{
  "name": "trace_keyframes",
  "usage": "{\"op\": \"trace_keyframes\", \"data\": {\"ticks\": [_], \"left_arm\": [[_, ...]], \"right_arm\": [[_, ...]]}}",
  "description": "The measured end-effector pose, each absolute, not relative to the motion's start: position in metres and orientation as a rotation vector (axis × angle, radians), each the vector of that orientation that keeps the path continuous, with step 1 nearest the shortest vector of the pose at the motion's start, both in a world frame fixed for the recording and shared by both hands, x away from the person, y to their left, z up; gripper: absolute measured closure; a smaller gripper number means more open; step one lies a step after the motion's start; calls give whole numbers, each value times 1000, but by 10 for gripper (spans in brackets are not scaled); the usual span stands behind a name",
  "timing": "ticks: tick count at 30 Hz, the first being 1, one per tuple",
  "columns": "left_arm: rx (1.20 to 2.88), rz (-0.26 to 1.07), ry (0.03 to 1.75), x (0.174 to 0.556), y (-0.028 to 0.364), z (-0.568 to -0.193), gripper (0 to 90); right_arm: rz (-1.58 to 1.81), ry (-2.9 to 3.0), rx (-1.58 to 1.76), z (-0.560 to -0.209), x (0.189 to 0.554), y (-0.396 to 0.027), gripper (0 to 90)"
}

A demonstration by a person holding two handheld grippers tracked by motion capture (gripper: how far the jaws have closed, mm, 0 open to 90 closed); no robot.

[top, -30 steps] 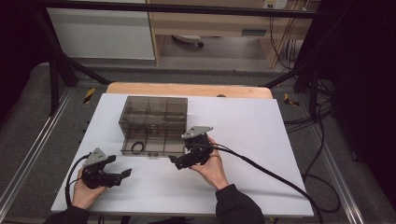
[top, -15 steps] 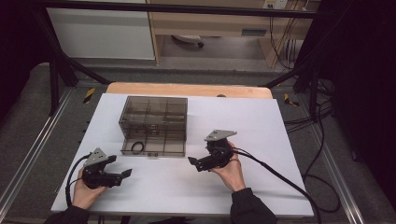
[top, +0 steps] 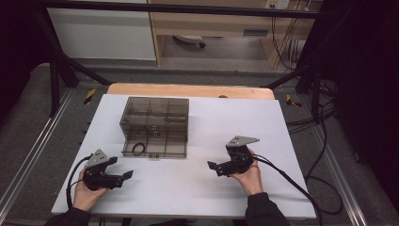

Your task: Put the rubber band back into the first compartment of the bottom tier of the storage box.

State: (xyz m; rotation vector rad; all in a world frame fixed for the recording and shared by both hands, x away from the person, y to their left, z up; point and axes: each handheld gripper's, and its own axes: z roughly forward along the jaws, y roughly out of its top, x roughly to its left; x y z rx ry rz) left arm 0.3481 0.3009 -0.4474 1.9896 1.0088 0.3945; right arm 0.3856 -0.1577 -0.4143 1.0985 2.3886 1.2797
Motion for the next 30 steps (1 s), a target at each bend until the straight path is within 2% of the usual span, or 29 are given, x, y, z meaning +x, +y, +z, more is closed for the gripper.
{"op": "trace_keyframes", "data": {"ticks": [19, 30], "left_arm": [[1991, 393, 1008, 348, 300, -448, 102], [1992, 394, 1006, 348, 300, -448, 102]], "right_arm": [[1317, 2304, 1160, -429, 367, -227, 3], [1321, 2269, 1164, -438, 355, -253, 2]]}}
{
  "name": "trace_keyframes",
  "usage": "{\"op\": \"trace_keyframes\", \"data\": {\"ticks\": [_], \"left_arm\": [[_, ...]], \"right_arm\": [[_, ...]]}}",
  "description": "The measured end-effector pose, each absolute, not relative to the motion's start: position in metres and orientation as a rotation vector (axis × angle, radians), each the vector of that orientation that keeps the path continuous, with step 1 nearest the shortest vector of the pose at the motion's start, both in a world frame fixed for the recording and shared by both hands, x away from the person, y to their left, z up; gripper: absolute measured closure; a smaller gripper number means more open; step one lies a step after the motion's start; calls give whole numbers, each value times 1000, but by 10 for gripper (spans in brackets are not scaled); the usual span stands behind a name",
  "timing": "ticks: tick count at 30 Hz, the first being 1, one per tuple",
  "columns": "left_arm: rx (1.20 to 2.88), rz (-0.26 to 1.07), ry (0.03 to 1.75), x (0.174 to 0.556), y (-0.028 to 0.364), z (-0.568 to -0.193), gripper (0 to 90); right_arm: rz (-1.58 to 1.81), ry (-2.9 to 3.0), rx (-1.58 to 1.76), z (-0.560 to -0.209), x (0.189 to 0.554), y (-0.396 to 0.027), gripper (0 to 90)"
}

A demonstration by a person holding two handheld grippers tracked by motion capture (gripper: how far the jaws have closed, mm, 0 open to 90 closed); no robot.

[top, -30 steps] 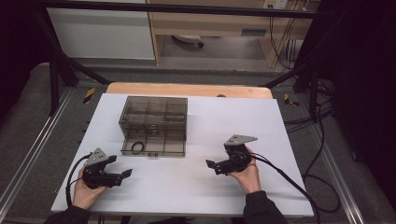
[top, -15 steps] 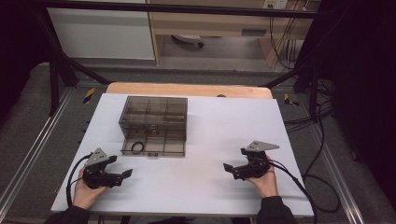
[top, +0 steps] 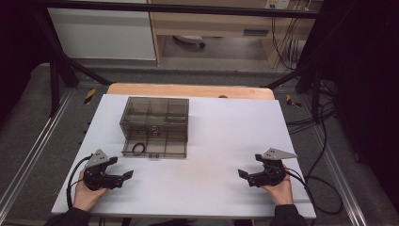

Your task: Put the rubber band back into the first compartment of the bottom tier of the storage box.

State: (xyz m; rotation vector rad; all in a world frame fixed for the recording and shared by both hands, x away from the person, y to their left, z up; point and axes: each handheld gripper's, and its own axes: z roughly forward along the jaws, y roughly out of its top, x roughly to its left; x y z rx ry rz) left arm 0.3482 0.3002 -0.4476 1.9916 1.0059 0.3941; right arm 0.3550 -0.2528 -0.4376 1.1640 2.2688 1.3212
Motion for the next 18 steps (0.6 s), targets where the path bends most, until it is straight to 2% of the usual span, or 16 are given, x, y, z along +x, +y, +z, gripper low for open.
{"op": "trace_keyframes", "data": {"ticks": [18], "left_arm": [[1992, 397, 998, 348, 300, -446, 102]], "right_arm": [[1325, 2266, 1166, -445, 347, -265, 2]]}}
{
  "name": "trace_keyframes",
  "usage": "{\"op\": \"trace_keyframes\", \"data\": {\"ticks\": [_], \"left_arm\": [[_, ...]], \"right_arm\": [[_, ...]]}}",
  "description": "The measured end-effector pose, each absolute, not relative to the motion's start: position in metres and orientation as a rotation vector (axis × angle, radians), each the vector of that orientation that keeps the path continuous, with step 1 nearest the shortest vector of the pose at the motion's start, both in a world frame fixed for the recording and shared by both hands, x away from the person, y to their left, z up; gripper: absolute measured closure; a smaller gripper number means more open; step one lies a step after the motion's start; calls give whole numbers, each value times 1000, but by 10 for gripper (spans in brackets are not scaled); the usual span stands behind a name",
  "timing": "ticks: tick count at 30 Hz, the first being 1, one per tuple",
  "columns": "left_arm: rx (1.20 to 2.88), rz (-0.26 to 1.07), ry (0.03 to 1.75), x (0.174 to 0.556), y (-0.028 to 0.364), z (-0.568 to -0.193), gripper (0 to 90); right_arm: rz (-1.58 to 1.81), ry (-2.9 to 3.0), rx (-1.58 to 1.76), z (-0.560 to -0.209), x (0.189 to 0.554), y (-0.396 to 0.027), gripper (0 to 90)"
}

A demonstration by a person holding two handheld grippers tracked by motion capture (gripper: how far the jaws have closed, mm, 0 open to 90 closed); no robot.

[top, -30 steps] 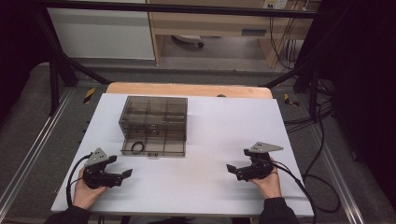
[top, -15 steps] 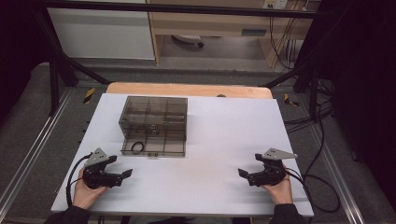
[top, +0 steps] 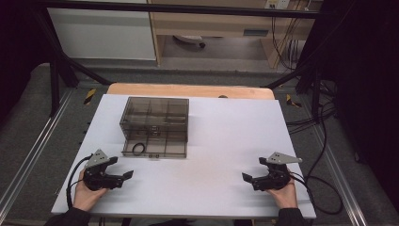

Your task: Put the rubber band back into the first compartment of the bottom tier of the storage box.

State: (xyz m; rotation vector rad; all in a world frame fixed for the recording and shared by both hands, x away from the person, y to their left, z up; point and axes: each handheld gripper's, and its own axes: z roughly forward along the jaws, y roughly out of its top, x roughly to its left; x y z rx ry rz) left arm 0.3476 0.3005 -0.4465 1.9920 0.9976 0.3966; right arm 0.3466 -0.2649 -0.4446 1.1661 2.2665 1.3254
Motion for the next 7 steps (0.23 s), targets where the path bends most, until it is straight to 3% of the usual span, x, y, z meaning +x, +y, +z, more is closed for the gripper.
{"op": "trace_keyframes", "data": {"ticks": [7], "left_arm": [[1992, 397, 997, 348, 300, -447, 103]], "right_arm": [[1319, 2281, 1172, -446, 346, -265, 2]]}}
